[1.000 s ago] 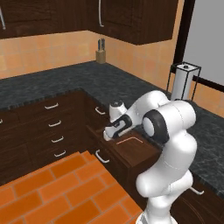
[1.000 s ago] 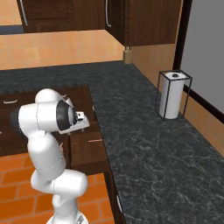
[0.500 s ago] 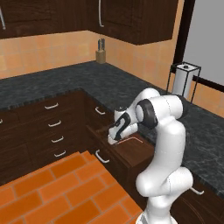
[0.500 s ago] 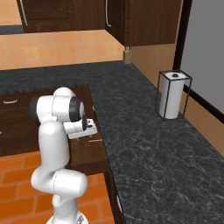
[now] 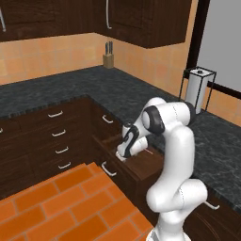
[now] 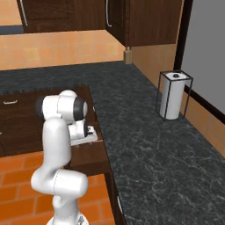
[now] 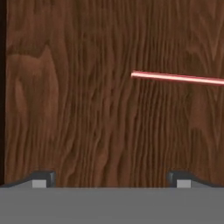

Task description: Take a straw from the drawer in front and place it inside the glass cup on the dining counter.

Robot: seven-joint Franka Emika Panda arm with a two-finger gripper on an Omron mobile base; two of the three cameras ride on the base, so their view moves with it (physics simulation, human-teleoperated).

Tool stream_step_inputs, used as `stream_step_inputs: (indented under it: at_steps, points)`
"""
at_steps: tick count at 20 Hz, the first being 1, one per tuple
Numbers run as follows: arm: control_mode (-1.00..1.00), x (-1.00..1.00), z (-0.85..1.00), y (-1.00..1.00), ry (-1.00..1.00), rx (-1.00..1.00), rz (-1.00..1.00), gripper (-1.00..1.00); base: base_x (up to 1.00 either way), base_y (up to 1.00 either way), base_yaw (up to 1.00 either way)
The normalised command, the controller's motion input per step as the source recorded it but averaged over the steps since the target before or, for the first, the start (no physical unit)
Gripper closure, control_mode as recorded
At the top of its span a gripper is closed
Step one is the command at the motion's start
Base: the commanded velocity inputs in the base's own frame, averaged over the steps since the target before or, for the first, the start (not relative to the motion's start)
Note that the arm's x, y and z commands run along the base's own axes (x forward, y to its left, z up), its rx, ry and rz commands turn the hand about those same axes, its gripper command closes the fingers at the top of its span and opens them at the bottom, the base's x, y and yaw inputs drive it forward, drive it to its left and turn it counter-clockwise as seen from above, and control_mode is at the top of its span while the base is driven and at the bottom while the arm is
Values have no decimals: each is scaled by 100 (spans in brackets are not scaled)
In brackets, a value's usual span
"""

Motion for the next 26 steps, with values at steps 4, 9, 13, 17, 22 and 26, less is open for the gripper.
stream_step_inputs:
  at_steps: [4,9,13,17,22,26]
  points:
    - [-100,-84,1,41,0,7,0,-100,0,0,0]
    - [-100,-83,24,74,0,9,0,-100,0,0,0]
    - [-100,-48,56,100,0,5,0,-100,0,0,0]
    - [-100,-7,79,55,-2,4,0,-100,0,0,0]
    - [-100,40,26,-27,0,-1,-2,-100,0,0,0]
    - [-100,75,0,-50,0,-3,0,-100,0,0,0]
